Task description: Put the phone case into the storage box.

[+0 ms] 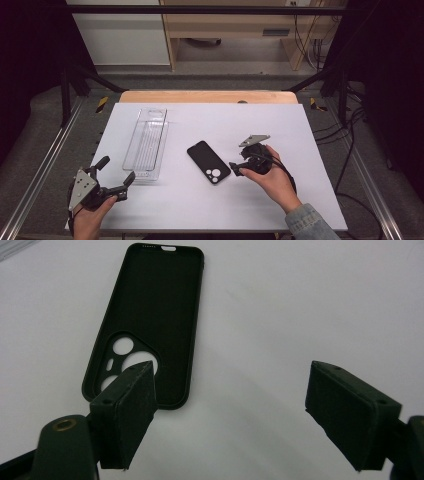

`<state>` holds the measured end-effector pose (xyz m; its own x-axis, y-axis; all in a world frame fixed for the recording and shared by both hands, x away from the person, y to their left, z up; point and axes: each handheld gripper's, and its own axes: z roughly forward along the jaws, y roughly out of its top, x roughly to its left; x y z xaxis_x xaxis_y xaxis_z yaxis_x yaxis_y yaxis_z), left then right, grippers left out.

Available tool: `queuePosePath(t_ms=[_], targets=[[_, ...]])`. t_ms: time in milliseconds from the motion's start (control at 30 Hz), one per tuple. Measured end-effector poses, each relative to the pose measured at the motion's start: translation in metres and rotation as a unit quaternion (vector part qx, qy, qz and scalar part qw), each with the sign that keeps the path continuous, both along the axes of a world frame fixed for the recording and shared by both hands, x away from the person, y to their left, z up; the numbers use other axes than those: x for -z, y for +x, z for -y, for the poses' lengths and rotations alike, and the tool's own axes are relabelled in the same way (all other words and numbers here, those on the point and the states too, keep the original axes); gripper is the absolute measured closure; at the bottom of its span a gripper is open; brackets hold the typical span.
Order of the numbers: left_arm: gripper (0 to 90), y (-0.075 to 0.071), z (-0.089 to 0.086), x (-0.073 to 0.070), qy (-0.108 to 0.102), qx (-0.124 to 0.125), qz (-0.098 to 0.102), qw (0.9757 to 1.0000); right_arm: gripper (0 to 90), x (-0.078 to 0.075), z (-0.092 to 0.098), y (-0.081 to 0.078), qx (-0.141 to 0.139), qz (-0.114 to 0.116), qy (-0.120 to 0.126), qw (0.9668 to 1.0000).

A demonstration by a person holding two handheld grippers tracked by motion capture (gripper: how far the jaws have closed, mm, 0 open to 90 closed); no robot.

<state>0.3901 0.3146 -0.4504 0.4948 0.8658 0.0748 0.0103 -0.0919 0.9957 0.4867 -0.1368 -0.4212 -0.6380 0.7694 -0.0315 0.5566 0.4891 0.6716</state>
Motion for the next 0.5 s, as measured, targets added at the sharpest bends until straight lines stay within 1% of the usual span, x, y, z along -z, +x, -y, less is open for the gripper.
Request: queuePosePath(t_ms=[100,233,400,500], targets=[[1.2,0.000,0.000,0.000,0.000,0.000,0.000,1.0000,21.4,0.000,-0.001,0.002,0.000,-0.004,0.000,1.0000],[1.2,0.000,0.000,0.000,-0.001,0.000,0.000,1.0000,21.9,0.001,-0.005,0.006,0.000,-0.008,-0.006,0.9999],[1.2,0.000,-0.001,0.000,0.000,0.000,0.000,1.0000,22.5,0.002,-0.008,0.008,0.000,-0.012,-0.006,0.9999],[1.2,0.000,-0.001,0.000,-0.001,-0.001,0.001,1.0000,23.7,0.004,-0.013,0.010,-0.002,-0.017,-0.008,0.9998]])
